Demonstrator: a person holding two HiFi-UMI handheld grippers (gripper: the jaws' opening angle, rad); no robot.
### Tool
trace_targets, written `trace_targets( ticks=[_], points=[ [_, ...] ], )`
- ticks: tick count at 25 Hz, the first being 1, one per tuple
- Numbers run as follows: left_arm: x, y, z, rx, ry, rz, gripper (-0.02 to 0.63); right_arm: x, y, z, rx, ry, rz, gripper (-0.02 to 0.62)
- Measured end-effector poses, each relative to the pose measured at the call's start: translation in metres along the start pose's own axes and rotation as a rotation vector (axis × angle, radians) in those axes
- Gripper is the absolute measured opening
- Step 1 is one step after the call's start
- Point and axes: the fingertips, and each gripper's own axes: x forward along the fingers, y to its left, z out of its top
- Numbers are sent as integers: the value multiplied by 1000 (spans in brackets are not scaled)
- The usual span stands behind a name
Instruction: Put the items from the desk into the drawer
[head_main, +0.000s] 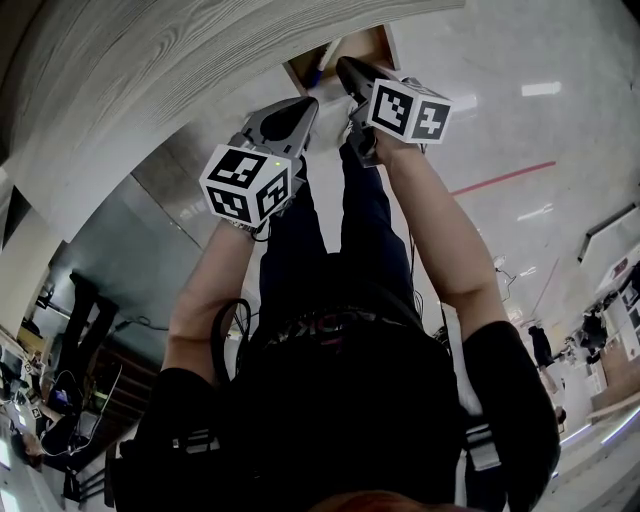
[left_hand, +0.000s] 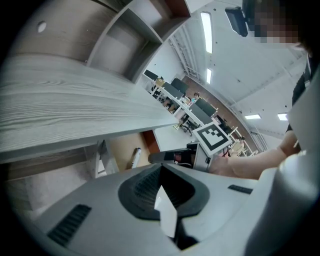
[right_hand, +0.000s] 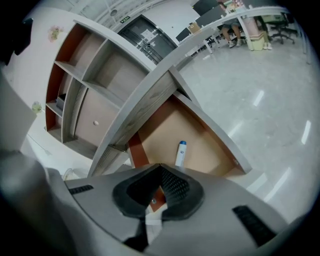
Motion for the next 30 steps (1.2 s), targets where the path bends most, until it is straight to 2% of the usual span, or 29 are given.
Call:
trace_targets(
  ticks=[9,18,22,26,30],
  points=[
    [-16,7,23,16,-55,1,11,-7,50,12,-225,-17,68,18],
    [-44,11,68,63,-133,-9,11,-32,124,32,-485,-69,147,18],
    [-56,17,86,86,-179,-1,11,-38,151,42,-544,-99,183,18],
    [-49,-6,111,109,-221,8,11,-72,157,71,-603,-148,215,18],
    [-58,-8,129,126,-266,13,11,-83,171,85,-655,-184,239,18]
  ],
)
